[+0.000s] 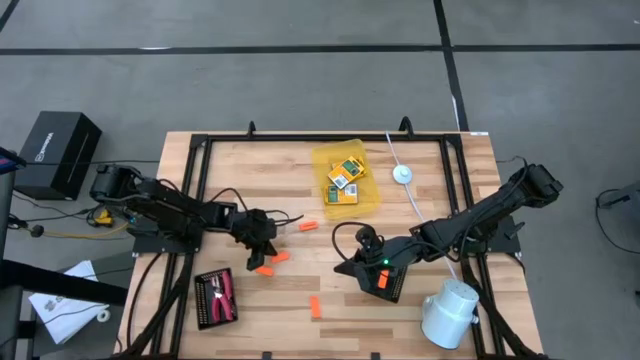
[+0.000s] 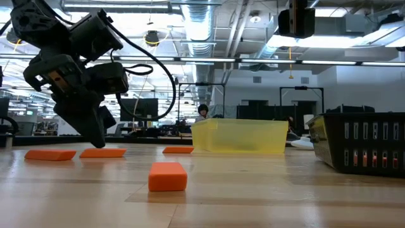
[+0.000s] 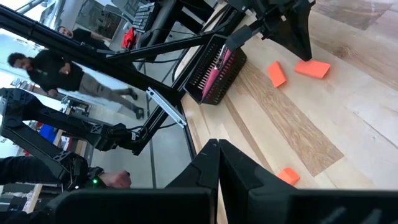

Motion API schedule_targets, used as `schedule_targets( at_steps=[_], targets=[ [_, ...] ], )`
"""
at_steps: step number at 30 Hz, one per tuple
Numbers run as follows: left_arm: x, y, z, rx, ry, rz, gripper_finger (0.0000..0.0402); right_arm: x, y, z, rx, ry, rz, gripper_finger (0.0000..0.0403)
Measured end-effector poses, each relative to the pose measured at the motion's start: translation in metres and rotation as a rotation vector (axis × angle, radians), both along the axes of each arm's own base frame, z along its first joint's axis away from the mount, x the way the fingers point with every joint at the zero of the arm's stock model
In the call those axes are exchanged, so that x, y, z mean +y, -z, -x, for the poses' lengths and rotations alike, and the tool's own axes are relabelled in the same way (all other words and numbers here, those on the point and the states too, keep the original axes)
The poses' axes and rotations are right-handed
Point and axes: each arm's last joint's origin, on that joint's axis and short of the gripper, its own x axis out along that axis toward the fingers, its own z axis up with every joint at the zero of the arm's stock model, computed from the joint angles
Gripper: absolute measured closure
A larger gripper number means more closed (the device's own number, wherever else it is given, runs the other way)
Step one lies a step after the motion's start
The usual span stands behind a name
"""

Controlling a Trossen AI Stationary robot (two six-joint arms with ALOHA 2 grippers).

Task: Pick & Place School Supplies
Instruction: Put the orange eraser into the right black bin

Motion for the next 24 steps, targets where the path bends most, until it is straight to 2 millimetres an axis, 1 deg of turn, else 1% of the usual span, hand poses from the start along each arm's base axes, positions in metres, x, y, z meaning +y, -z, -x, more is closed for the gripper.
schedule_targets(
  at_steps=[5,11,15,24],
  targets=[
    [0.0,0.001,0.0,0.004,0.002,0.0,0.0401,0.0,0.0,0.0,0.0,0.001,0.0,0.0403],
    [0.0,0.01,-0.003,0.043,0.008,0.005,0.0402,0.0,0.0,0.0,0.0,0.001,0.0,0.0403],
    [0.0,0.013,-0.003,0.052,0.016,0.0,0.0401,0.0,0.0,0.0,0.0,0.002,-0.004,0.0403],
    [0.01,0.014,-0.002,0.059,-0.004,0.002,0.0402,0.0,0.0,0.0,0.002,0.004,-0.01,0.0403]
  ],
)
